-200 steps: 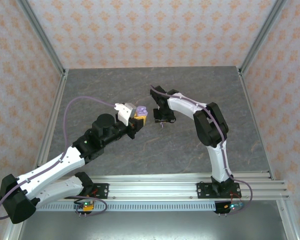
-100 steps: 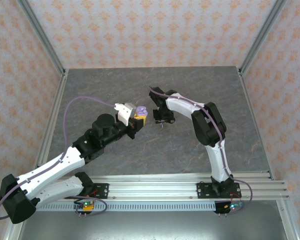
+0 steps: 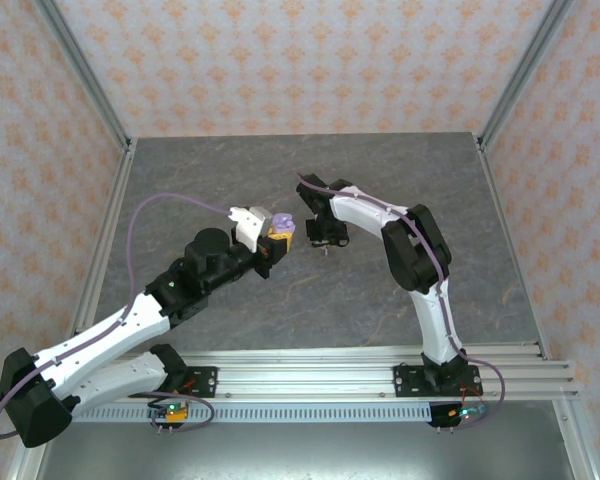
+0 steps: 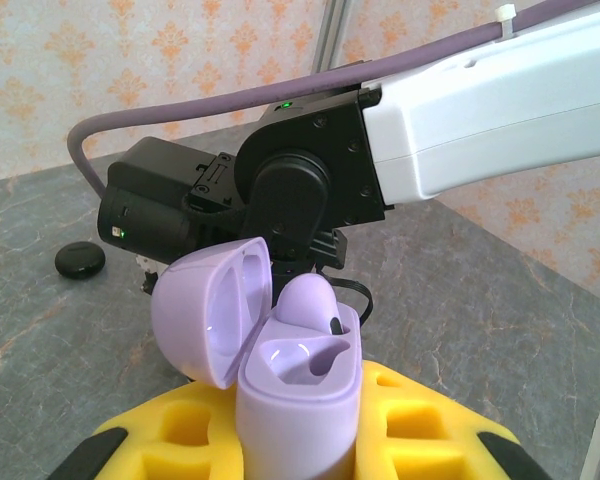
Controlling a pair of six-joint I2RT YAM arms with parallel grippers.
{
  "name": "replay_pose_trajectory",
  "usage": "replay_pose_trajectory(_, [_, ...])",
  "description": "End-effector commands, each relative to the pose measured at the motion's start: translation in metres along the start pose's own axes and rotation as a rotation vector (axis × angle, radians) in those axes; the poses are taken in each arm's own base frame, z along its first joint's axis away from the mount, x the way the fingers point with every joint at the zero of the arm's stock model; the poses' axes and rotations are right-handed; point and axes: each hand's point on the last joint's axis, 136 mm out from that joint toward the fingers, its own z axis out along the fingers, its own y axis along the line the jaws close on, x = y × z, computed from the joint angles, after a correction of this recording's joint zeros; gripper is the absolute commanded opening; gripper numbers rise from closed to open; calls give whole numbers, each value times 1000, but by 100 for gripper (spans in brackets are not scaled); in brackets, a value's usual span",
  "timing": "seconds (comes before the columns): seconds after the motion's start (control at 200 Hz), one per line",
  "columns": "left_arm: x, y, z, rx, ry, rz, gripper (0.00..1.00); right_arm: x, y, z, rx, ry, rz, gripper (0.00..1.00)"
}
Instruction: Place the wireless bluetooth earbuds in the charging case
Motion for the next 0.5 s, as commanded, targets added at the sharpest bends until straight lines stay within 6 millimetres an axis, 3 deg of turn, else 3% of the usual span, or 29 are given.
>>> replay_pose_trajectory(0.0, [-6, 1, -6, -15, -29, -6, 12, 5, 2, 2, 16, 13, -12, 20])
replay_pose_trajectory(0.275, [-3, 5, -5, -36, -17, -10, 12, 3, 6, -13, -33, -29, -3, 19])
replay_pose_trajectory(0.496, [10, 21, 0, -122, 30, -26, 13, 1, 5, -30, -149, -69, 54, 20])
